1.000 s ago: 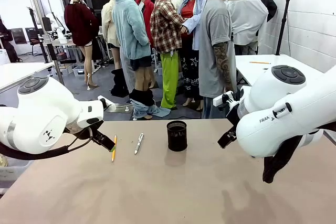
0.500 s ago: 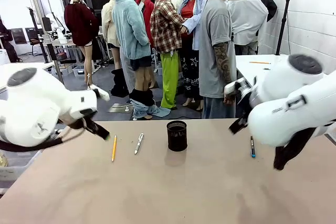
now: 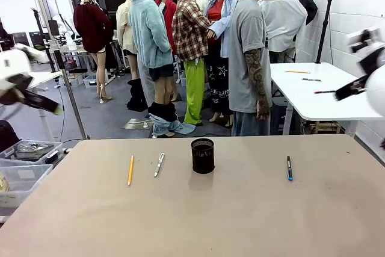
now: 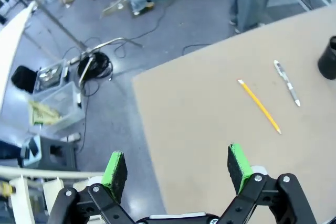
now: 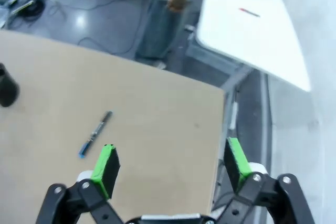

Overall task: Place the pens into the pen holder.
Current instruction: Pick up a writing instrument from the table and place it into the Pen holder.

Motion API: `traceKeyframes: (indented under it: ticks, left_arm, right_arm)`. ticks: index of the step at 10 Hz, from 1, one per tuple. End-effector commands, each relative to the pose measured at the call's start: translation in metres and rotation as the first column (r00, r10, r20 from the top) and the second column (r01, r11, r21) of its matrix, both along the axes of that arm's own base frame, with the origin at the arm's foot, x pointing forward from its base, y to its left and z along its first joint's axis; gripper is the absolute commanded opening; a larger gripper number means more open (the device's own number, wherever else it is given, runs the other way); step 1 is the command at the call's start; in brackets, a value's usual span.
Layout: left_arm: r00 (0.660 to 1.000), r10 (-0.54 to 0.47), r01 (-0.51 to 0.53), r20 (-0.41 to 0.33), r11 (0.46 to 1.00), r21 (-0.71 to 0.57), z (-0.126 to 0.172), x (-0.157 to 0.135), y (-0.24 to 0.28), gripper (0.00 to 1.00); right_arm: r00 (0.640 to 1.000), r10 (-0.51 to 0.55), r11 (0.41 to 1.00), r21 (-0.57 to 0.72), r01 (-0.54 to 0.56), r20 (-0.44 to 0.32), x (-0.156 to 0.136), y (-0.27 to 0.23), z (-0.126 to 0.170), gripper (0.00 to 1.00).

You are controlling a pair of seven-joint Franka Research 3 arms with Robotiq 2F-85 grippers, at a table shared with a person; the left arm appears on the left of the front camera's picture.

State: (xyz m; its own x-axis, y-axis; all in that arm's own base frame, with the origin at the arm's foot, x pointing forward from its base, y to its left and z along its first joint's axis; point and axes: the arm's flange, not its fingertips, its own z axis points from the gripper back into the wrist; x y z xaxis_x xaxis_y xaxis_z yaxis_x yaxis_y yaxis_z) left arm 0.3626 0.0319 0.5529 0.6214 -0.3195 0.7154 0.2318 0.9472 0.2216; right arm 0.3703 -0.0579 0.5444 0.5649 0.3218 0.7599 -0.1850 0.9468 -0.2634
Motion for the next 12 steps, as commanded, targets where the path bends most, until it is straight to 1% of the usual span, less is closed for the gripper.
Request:
traceKeyframes:
  ticks: [1, 2, 3, 4, 5, 6, 7, 8, 9, 10, 11, 12]
  left_arm:
    - [0.998, 0.054, -0.053, 0.041, 0.998, -0.036, -0.079, -0.112, 0.028, 1.00]
    - [0.993, 0.102, -0.099, 0.050, 0.993, -0.069, -0.090, -0.124, 0.036, 1.00]
    - [0.990, 0.118, -0.110, 0.075, 0.988, -0.111, -0.098, -0.136, 0.043, 1.00]
    - [0.985, 0.157, -0.146, 0.074, 0.980, -0.139, -0.103, -0.140, 0.046, 1.00]
    - [0.993, 0.113, -0.108, 0.044, 0.990, -0.090, 0.022, -0.034, 0.070, 1.00]
    - [0.993, 0.113, -0.108, 0.044, 0.990, -0.090, 0.022, -0.034, 0.070, 1.00]
    - [0.993, 0.113, -0.108, 0.044, 0.990, -0.090, 0.022, -0.034, 0.070, 1.00]
    - [0.993, 0.113, -0.108, 0.044, 0.990, -0.090, 0.022, -0.034, 0.070, 1.00]
    - [0.993, 0.113, -0.108, 0.044, 0.990, -0.090, 0.022, -0.034, 0.070, 1.00]
    - [0.993, 0.113, -0.108, 0.044, 0.990, -0.090, 0.022, -0.034, 0.070, 1.00]
    - [0.993, 0.113, -0.108, 0.044, 0.990, -0.090, 0.022, -0.034, 0.070, 1.00]
    - [0.993, 0.113, -0.108, 0.044, 0.990, -0.090, 0.022, -0.034, 0.070, 1.00]
  right_arm:
    - [0.995, -0.068, 0.998, -0.012, 0.069, 0.071, -0.111, -0.010, -0.077, 1.00]
    - [0.992, -0.086, 0.996, 0.022, 0.085, 0.088, -0.124, -0.015, -0.088, 1.00]
    - [0.991, -0.079, 0.996, 0.038, 0.075, 0.106, -0.132, -0.018, -0.096, 1.00]
    - [0.991, -0.090, 0.996, 0.008, 0.089, 0.096, -0.131, -0.014, -0.097, 1.00]
    - [0.992, -0.075, 0.997, -0.010, 0.076, 0.098, -0.123, -0.006, -0.090, 1.00]
    - [0.995, -0.080, 0.996, -0.043, 0.083, 0.056, -0.105, 0.004, -0.083, 1.00]
    - [0.992, -0.120, 0.990, -0.084, 0.116, -0.034, -0.071, 0.017, -0.080, 1.00]
    - [0.988, -0.106, 0.991, -0.097, 0.095, -0.116, -0.042, 0.026, -0.080, 1.00]
    - [0.980, -0.072, 0.994, -0.094, 0.055, -0.186, -0.018, 0.037, -0.082, 1.00]
    - [0.967, -0.066, 0.994, -0.102, 0.042, -0.245, 0.006, 0.051, -0.085, 1.00]
    - [0.957, -0.040, 0.995, -0.095, 0.013, -0.286, 0.026, 0.064, -0.089, 1.00]
    - [0.949, -0.003, 0.998, -0.061, -0.018, -0.315, 0.053, 0.078, -0.096, 1.00]
